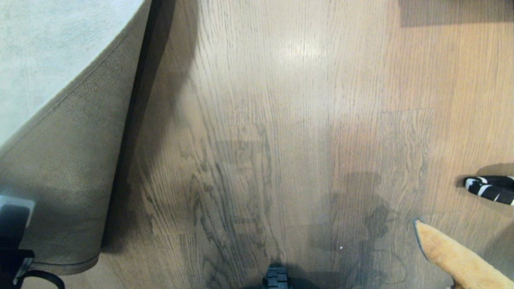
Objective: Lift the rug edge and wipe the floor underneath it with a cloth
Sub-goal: Lay down the carpet
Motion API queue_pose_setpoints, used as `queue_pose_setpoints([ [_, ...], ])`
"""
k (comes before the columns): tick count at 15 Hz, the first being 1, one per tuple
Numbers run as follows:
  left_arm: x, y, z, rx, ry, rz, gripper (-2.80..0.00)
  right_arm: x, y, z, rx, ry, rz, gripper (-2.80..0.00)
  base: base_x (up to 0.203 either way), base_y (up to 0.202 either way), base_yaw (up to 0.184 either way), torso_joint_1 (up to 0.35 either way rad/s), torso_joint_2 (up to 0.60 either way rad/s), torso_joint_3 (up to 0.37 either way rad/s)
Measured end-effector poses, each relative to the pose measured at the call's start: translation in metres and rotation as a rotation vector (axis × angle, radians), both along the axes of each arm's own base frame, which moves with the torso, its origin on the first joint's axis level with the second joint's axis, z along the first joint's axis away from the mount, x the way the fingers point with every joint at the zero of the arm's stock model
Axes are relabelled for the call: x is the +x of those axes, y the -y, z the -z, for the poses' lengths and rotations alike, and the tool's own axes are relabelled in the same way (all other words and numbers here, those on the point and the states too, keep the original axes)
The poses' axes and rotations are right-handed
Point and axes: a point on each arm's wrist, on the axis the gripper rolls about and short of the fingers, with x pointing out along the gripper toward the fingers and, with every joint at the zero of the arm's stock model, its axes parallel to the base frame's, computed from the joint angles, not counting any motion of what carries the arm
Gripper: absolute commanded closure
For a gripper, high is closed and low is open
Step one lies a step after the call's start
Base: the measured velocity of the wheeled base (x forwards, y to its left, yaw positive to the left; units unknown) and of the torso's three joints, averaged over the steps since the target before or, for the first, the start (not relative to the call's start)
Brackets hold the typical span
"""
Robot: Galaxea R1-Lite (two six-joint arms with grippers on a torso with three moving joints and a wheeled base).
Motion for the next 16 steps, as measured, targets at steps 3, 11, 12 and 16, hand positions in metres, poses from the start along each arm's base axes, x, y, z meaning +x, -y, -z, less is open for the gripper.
queue_pose_setpoints([
  [3, 0.0002, 0.0001, 0.0002, -0.001, 0.000, 0.001, 0.00, -0.0019, 0.0001, 0.0001, 0.036, 0.017, 0.016, 0.00, 0.000, 0.000, 0.000, 0.000, 0.00, 0.000],
  [11, 0.0006, 0.0001, 0.0003, -0.001, -0.003, 0.001, 0.00, -0.0030, 0.0002, 0.0001, 0.046, 0.029, 0.019, 0.00, 0.000, 0.000, 0.000, 0.000, 0.00, 0.000],
  [12, 0.0004, 0.0001, 0.0007, -0.001, -0.004, 0.001, 0.00, -0.0032, 0.0002, 0.0001, 0.046, 0.032, 0.024, 0.00, 0.000, 0.000, 0.000, 0.000, 0.00, 0.000],
  [16, 0.0023, 0.0000, 0.0003, -0.001, -0.005, 0.000, 0.00, -0.0052, 0.0004, 0.0000, 0.047, 0.058, 0.065, 0.00, 0.000, 0.000, 0.000, 0.000, 0.00, 0.000],
])
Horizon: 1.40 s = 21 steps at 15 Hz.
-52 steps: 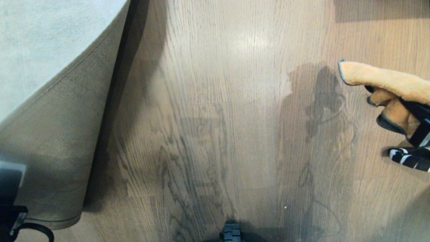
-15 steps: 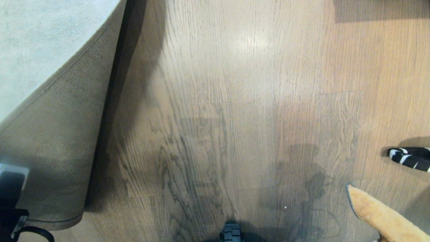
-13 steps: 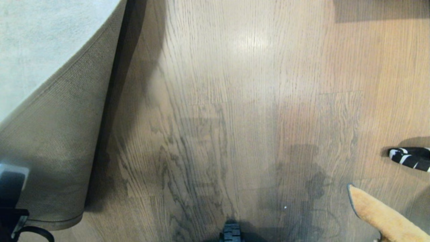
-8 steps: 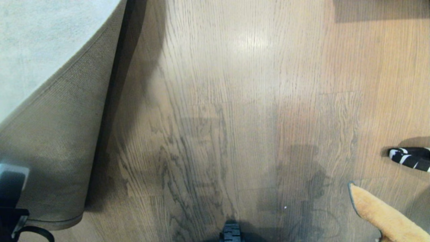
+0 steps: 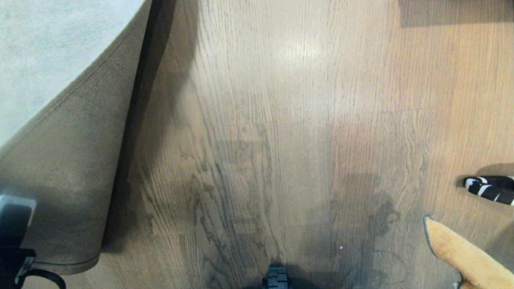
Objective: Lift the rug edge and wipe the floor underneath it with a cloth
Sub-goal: Lay down the carpet
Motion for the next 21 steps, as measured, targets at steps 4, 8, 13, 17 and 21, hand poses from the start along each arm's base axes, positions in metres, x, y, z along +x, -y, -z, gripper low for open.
queue_pose_setpoints([
  [4, 0.001, 0.000, 0.000, 0.000, -0.002, 0.000, 0.00, -0.006, 0.000, 0.000, -0.001, 0.071, 0.014, 0.00, 0.000, 0.000, 0.000, 0.000, 0.00, 0.000],
  [8, 0.001, 0.000, 0.000, 0.000, -0.007, 0.001, 0.00, -0.014, 0.000, 0.001, -0.001, 0.181, 0.013, 0.00, 0.000, 0.000, 0.000, 0.000, 0.00, 0.000],
  [13, 0.002, 0.000, 0.001, 0.001, -0.009, 0.001, 0.00, -0.025, 0.000, 0.003, 0.020, 0.320, 0.013, 0.00, 0.000, 0.000, 0.000, 0.000, 0.00, 0.000],
  [17, 0.002, 0.000, 0.001, 0.001, -0.009, 0.001, 0.00, -0.027, 0.000, 0.003, 0.021, 0.343, 0.012, 0.00, 0.000, 0.000, 0.000, 0.000, 0.00, 0.000],
  [21, 0.002, 0.000, 0.000, 0.001, -0.008, 0.002, 0.00, -0.027, 0.000, 0.003, 0.021, 0.349, 0.012, 0.00, 0.000, 0.000, 0.000, 0.000, 0.00, 0.000],
])
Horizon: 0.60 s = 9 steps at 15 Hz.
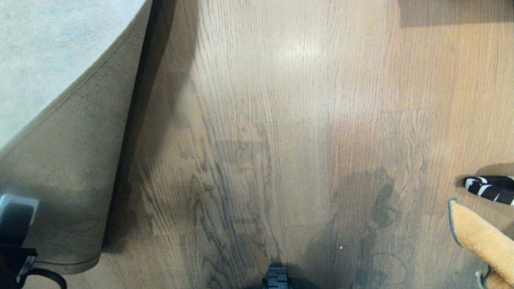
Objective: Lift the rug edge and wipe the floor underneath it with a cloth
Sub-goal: Lay down the carpet
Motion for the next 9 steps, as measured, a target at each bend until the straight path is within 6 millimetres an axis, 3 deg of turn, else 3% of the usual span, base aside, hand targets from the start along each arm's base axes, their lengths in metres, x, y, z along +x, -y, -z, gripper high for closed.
queue_pose_setpoints([
  [9, -0.0002, 0.0017, -0.0007, 0.000, 0.008, 0.012, 0.00, 0.0000, 0.0000, 0.0000, 0.000, 0.001, 0.000, 0.00, 0.000, 0.000, 0.000, 0.000, 0.00, 0.000],
])
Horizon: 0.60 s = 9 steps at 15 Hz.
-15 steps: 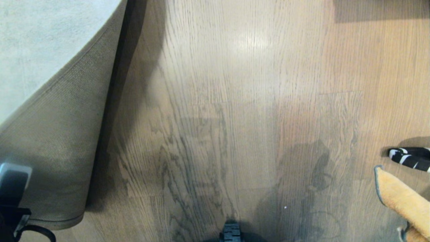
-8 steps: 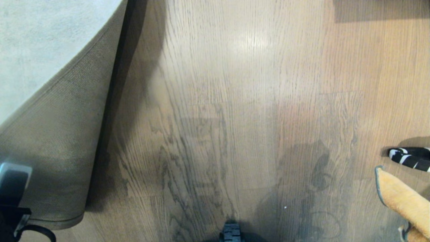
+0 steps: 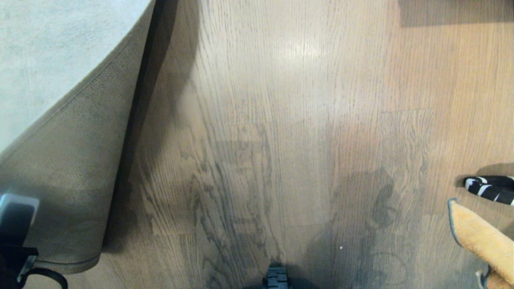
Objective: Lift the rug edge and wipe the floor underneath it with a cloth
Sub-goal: Lay down the carpet
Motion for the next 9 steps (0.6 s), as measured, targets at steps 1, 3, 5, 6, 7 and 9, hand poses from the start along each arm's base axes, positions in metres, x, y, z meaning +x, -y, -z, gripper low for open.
queue_pose_setpoints([
  [1, -0.0002, 0.0000, -0.0001, -0.001, 0.002, 0.000, 0.00, 0.0000, 0.0000, 0.0000, 0.000, 0.000, 0.000, 0.00, 0.000, 0.000, 0.000, 0.000, 0.00, 0.000],
  [3, -0.0006, 0.0000, 0.0000, -0.001, 0.003, 0.000, 0.00, 0.0000, 0.0000, 0.0000, 0.000, 0.000, 0.000, 0.00, 0.000, 0.000, 0.000, 0.000, 0.00, 0.000],
  [5, -0.0009, 0.0000, 0.0002, -0.001, 0.002, 0.001, 0.00, 0.0000, 0.0000, 0.0000, 0.000, 0.000, 0.000, 0.00, 0.000, 0.000, 0.000, 0.000, 0.00, 0.000],
  [6, -0.0009, 0.0000, 0.0000, -0.001, 0.003, 0.001, 0.00, 0.0000, 0.0000, 0.0000, 0.000, 0.000, 0.000, 0.00, 0.000, 0.000, 0.000, 0.000, 0.00, 0.000],
  [7, -0.0008, 0.0001, -0.0003, -0.001, 0.006, 0.001, 0.00, 0.0000, 0.0000, 0.0000, 0.000, 0.000, 0.000, 0.00, 0.000, 0.000, 0.000, 0.000, 0.00, 0.000],
  [9, -0.0008, 0.0002, -0.0014, -0.001, 0.014, 0.001, 0.00, 0.0000, 0.0000, 0.0000, 0.000, 0.000, 0.000, 0.00, 0.000, 0.000, 0.000, 0.000, 0.00, 0.000],
])
